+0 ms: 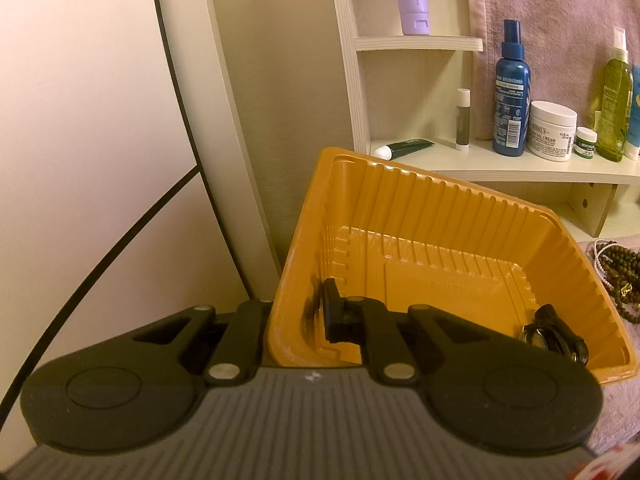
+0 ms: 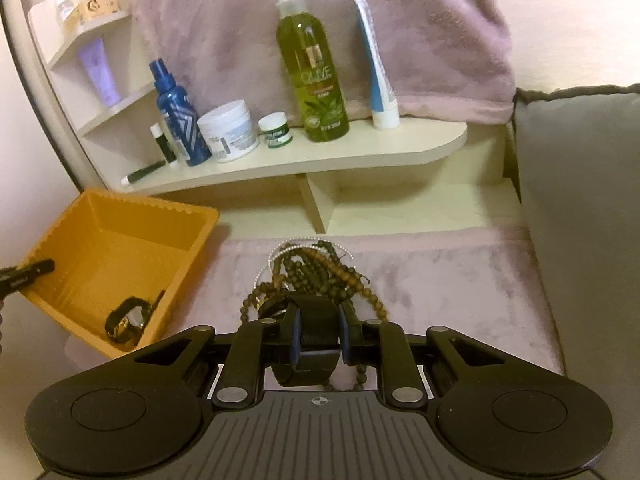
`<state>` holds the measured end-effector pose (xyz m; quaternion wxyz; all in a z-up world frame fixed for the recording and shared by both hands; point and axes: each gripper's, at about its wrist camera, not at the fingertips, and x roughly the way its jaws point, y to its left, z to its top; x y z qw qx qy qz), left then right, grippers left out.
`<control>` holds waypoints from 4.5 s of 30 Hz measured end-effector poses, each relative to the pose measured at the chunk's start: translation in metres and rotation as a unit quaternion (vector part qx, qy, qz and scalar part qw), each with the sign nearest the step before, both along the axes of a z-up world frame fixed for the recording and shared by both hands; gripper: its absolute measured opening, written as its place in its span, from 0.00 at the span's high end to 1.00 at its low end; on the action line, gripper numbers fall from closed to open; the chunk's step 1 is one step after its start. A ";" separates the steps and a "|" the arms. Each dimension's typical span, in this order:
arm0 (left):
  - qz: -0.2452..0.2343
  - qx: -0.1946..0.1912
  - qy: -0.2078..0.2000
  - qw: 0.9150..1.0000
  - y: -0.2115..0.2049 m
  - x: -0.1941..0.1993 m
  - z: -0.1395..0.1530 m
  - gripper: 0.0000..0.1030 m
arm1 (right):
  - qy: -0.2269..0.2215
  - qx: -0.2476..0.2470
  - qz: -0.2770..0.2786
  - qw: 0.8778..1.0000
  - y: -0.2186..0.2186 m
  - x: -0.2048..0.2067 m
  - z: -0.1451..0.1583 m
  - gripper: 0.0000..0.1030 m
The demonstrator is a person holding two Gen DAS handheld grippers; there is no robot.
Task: Organize jewelry
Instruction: 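Carry the black watch into the orange tray and open the right gripper, then grasp a dark bead bracelet from the pile with the right gripper, then lower the bead bracelet into the orange tray and open the right gripper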
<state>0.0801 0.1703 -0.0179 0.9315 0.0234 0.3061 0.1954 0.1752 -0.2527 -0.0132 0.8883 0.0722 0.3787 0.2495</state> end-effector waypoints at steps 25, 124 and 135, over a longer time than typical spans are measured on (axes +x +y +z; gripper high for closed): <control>0.004 -0.016 0.002 1.000 0.005 0.004 -0.005 0.90 | 0.031 0.072 0.134 0.988 0.221 0.001 -0.003 0.81; 0.009 -0.030 0.013 0.999 0.009 0.004 -0.012 0.90 | -0.033 0.088 0.055 0.994 0.102 -0.006 0.037 0.94; 0.008 -0.034 0.012 0.999 0.009 0.001 -0.011 0.90 | -0.029 0.118 0.171 0.978 0.212 -0.006 0.050 0.94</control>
